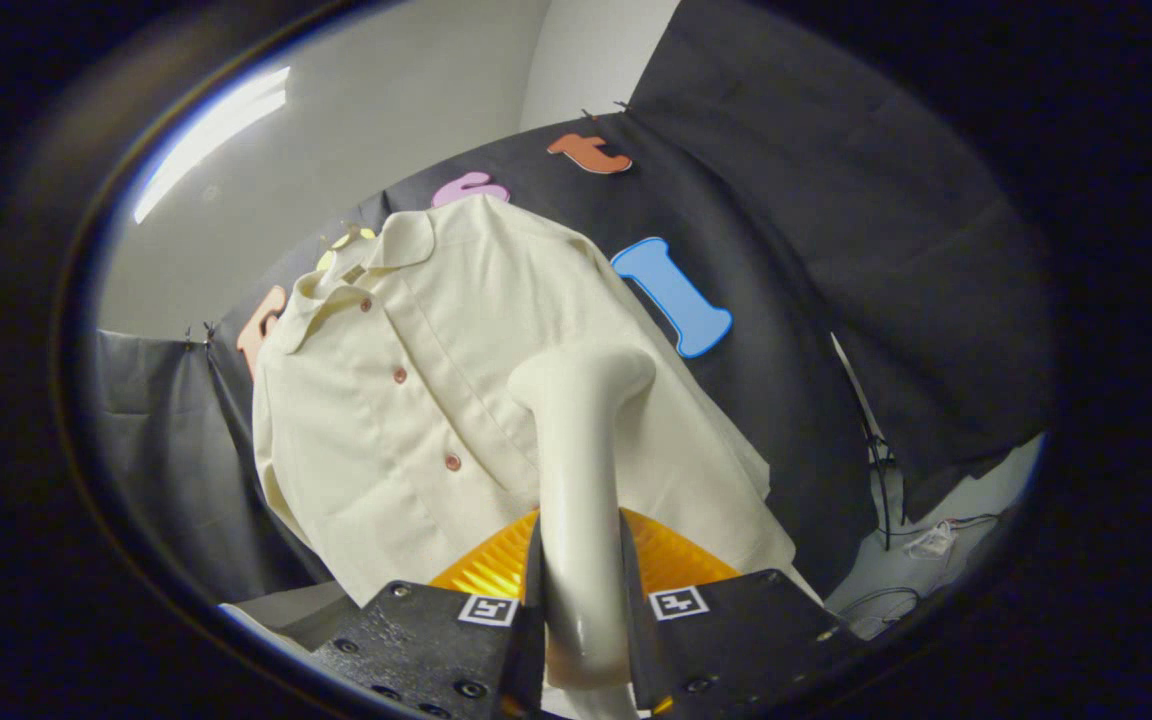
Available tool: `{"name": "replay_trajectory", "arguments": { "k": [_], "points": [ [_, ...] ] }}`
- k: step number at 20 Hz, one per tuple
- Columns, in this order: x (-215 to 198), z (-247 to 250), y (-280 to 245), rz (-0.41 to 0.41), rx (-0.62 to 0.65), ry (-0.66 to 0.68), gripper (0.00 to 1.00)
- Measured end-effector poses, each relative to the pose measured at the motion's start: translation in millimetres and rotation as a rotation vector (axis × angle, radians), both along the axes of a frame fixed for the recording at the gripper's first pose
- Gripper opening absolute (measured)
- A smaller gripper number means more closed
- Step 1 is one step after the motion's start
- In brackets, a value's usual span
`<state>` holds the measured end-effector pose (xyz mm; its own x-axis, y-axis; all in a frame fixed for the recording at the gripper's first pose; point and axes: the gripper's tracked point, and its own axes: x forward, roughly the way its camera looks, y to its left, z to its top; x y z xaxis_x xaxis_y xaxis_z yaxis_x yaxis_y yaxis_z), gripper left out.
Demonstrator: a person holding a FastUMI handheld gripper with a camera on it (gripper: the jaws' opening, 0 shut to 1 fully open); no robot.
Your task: Iron the clothes twice with a garment steamer, once on the left side and once on the right side.
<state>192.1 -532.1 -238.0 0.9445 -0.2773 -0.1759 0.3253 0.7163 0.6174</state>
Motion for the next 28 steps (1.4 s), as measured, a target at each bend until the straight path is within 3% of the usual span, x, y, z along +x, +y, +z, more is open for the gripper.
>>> {"name": "replay_trajectory", "arguments": {
  "k": [8, 18, 28],
  "points": [
    [-40.1, -75.5, 24.5, 0.006, 0.092, 0.082, 0.33],
    [-79.1, -127.1, 62.2, -0.009, 0.208, 0.154, 0.33],
    [-135.7, -72.4, 117.4, 0.003, 0.218, 0.097, 0.33]
  ]
}}
